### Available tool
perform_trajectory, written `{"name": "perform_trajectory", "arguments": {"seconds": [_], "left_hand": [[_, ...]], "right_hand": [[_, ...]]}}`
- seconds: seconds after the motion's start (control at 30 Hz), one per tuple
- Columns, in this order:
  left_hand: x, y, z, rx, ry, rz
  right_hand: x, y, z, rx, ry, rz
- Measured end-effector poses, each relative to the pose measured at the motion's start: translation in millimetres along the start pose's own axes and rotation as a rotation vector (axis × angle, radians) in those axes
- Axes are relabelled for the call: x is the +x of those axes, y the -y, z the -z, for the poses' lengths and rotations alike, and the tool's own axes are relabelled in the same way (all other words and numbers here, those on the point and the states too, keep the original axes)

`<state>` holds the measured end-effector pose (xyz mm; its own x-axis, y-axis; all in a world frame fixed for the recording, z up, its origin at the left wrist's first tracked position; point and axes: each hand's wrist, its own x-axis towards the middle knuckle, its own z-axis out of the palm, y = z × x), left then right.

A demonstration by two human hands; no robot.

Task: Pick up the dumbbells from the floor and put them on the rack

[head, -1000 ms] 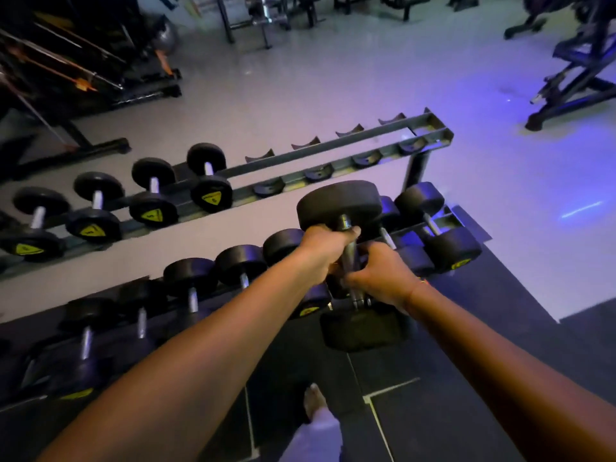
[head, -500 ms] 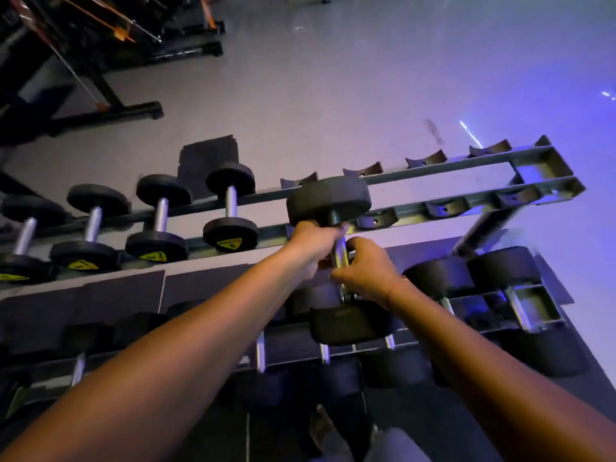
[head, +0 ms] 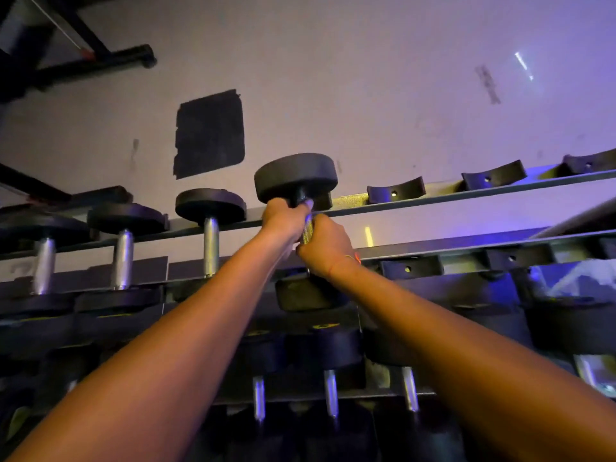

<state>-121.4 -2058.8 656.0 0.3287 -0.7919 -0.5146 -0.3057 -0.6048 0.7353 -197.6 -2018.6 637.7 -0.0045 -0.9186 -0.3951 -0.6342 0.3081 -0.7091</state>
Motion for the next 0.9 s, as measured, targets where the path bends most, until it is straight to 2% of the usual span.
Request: {"name": "perform_trajectory", "arguments": {"seconds": [0.1,0.27,0.6,0.73,0.9], "left_hand": [[43,16,-13,0.068,-0.037,0.037],[71,29,-23,0.240,0.030,-0.006],[72,31,-13,0.264,0.070,0.013],[42,36,5,0.291,0.077,-0.066],[-8,29,48,0.434,0.091,-0.308]], "right_hand": [[35,1,-24,-0.003,0.035,-0.080],[47,-15,-32,0.016,0.056,-0.147],[47,-10,-31,0.037,0.029,-0.188],[28,-7,-23,0.092,-0.086,-0.133],[-38,-27,-2,0.061,-0.346,-0.055]]}}
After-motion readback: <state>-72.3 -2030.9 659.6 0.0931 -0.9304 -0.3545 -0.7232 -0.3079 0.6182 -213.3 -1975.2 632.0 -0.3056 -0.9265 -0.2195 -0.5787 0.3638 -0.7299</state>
